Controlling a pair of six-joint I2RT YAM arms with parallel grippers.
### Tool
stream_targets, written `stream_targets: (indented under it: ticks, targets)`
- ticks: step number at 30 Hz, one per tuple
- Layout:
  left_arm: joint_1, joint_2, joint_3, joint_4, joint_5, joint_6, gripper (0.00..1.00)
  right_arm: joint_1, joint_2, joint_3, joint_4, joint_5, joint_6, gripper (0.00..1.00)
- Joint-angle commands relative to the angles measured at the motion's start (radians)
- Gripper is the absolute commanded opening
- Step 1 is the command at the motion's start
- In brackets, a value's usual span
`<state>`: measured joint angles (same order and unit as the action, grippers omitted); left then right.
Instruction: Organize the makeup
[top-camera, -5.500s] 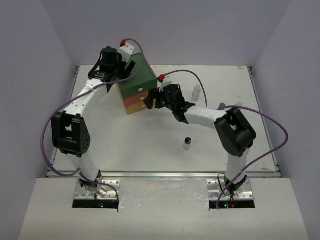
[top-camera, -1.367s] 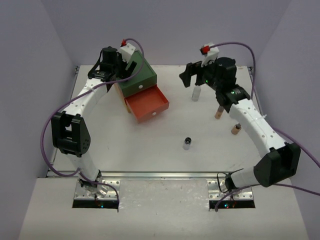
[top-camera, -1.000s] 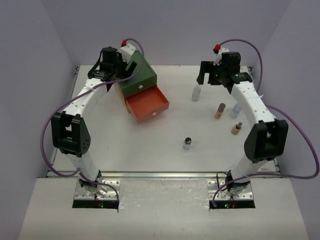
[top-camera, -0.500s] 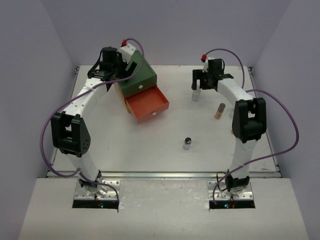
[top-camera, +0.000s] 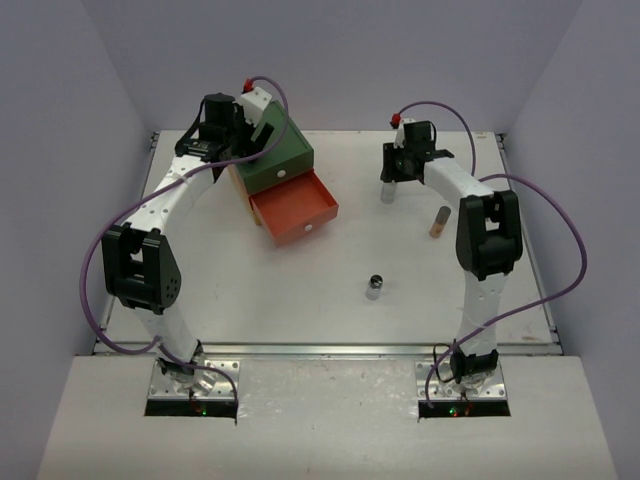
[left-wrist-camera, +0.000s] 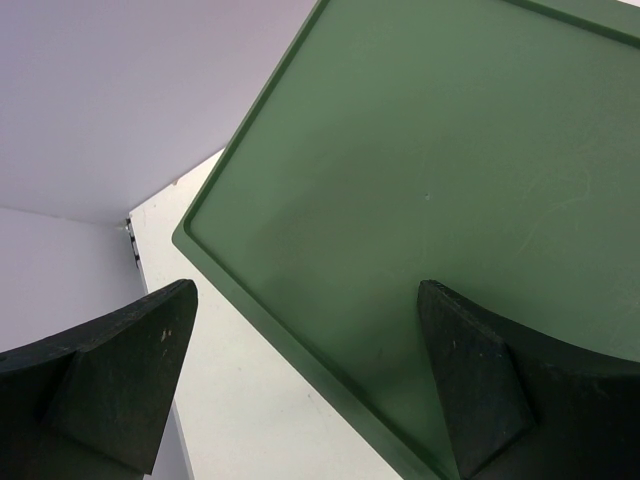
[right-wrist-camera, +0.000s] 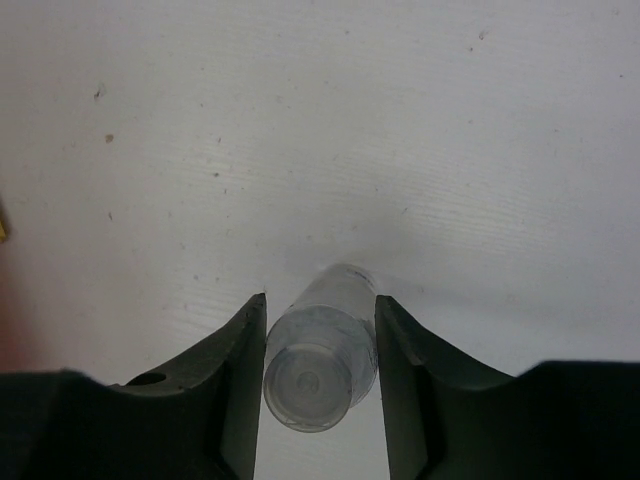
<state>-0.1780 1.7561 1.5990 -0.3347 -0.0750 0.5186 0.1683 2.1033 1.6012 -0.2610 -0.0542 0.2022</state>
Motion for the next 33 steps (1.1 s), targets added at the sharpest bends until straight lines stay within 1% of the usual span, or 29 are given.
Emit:
stream_targets:
  ticks: [1, 3, 5, 8, 10, 13, 15, 16, 17, 18, 19, 20, 23, 24, 27, 28, 29, 31, 33]
  targets:
    - [-0.005, 0.023, 0.003, -0.13, 0.001, 0.006, 0.93, 0.005, -0.028, 0.009, 0.038, 0.023, -0.016, 0.41]
    - [-0.005, 0.022, 0.003, -0.13, 0.002, 0.006, 0.93, 0.005, -0.033, 0.006, 0.023, 0.029, -0.024, 0.46]
    - [-0.005, 0.02, 0.003, -0.13, 0.003, 0.006, 0.93, 0.005, -0.037, -0.001, 0.011, 0.034, -0.036, 0.54]
    - [-0.005, 0.019, 0.006, -0.13, 0.003, 0.007, 0.93, 0.007, -0.026, -0.004, 0.0, 0.04, -0.052, 0.57]
    - [-0.005, 0.019, 0.009, -0.132, 0.003, 0.007, 0.93, 0.01, -0.016, 0.0, -0.015, 0.046, -0.053, 0.53]
    - [-0.005, 0.016, 0.011, -0.132, 0.002, 0.008, 0.93, 0.011, -0.018, -0.003, -0.012, 0.047, -0.05, 0.45]
    - [-0.005, 0.013, 0.011, -0.132, 0.003, 0.008, 0.93, 0.013, -0.031, -0.014, 0.002, 0.042, -0.054, 0.31]
    - [-0.005, 0.012, 0.012, -0.133, 0.002, 0.008, 0.93, 0.013, -0.033, -0.013, 0.002, 0.04, -0.056, 0.28]
    - [-0.005, 0.01, 0.011, -0.132, 0.002, 0.008, 0.93, 0.016, -0.046, -0.01, 0.004, 0.029, -0.06, 0.17]
    - [-0.005, 0.01, 0.01, -0.132, 0.002, 0.008, 0.93, 0.019, -0.063, -0.004, 0.002, 0.012, -0.064, 0.08]
    - [-0.005, 0.009, 0.01, -0.133, 0.001, 0.008, 0.93, 0.022, -0.083, 0.004, -0.002, -0.008, -0.065, 0.02]
    - [-0.005, 0.009, 0.01, -0.132, 0.001, 0.008, 0.93, 0.028, -0.101, 0.008, -0.004, -0.021, -0.067, 0.0]
    - [-0.005, 0.008, 0.01, -0.13, 0.0, 0.008, 0.93, 0.042, -0.171, 0.01, 0.016, -0.074, -0.057, 0.0]
    - [-0.005, 0.008, 0.012, -0.131, 0.001, 0.008, 0.93, 0.046, -0.235, -0.003, 0.037, -0.131, -0.035, 0.0]
    - [-0.005, 0.009, 0.016, -0.129, 0.005, 0.004, 0.93, 0.053, -0.316, -0.05, 0.103, -0.207, 0.028, 0.0]
    - [-0.005, 0.01, 0.021, -0.13, 0.009, 0.002, 0.93, 0.062, -0.368, -0.083, 0.142, -0.244, 0.044, 0.0]
    - [-0.005, 0.012, 0.026, -0.13, 0.016, -0.002, 0.93, 0.076, -0.429, -0.123, 0.189, -0.279, 0.052, 0.0]
    - [-0.005, 0.016, 0.037, -0.132, 0.025, -0.005, 0.93, 0.127, -0.48, -0.163, 0.223, -0.314, 0.024, 0.0]
    - [-0.005, 0.017, 0.048, -0.135, 0.033, -0.006, 0.93, 0.174, -0.491, -0.17, 0.231, -0.384, 0.02, 0.0]
